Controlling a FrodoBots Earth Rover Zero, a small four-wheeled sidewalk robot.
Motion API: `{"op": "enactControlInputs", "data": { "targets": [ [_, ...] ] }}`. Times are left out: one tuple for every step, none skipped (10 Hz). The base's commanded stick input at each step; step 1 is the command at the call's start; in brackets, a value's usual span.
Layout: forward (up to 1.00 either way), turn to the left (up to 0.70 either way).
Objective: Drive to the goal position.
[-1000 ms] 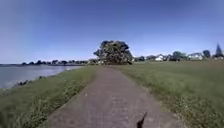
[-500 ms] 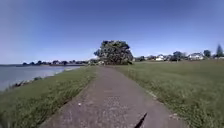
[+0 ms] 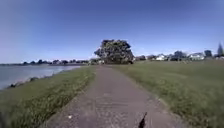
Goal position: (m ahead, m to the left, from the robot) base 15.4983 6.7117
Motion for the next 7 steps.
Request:
{"op": "enactControlInputs", "data": {
  "targets": [
    [0.7, -0.26],
    [0.7, -0.1],
    [0.7, 0.0],
    [0.7, 0.0],
    [0.7, 0.0],
    [0.7, 0.0],
    [0.7, 0.0]
  ]
}}
